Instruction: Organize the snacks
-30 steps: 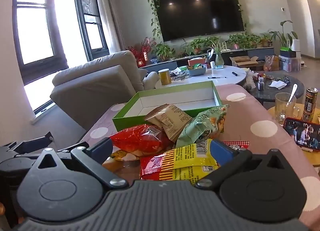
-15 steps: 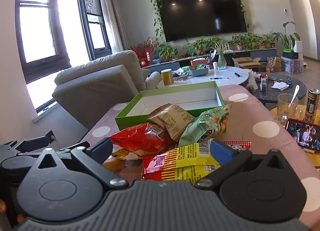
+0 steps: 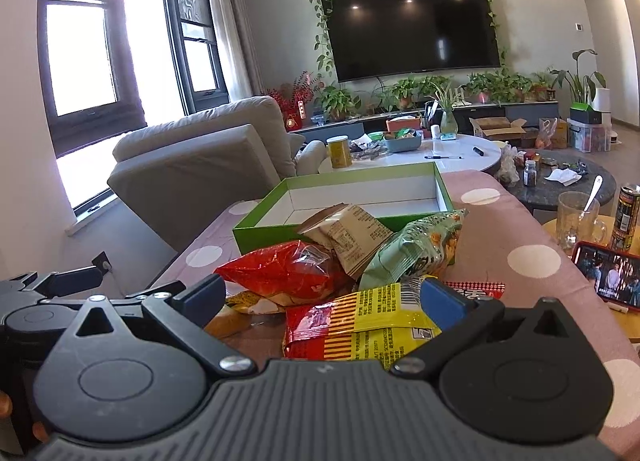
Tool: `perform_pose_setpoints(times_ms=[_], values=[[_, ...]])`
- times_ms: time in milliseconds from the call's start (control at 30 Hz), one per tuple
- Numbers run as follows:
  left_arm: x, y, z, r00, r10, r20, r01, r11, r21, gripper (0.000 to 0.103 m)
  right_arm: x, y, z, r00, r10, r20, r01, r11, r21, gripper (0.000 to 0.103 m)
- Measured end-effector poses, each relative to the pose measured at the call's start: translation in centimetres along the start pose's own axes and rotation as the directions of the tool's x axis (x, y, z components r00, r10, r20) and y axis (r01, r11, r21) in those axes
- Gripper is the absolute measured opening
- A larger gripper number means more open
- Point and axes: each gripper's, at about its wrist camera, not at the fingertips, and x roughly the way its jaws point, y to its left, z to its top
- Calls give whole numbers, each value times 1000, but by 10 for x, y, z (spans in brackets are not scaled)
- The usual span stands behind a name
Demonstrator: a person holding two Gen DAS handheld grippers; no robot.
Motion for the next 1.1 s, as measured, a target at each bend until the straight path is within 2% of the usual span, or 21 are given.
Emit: perform_pose_setpoints(times_ms=[400, 1100], values=[[3, -1, -2, 1000, 3, -15, -3, 1000, 4, 103, 2, -6, -2, 999, -29, -16, 29, 999, 40, 88], [0, 2, -2, 1000, 13, -12, -13, 1000, 13, 103, 6, -1, -1, 1000, -3, -26, 4, 999, 41, 88]])
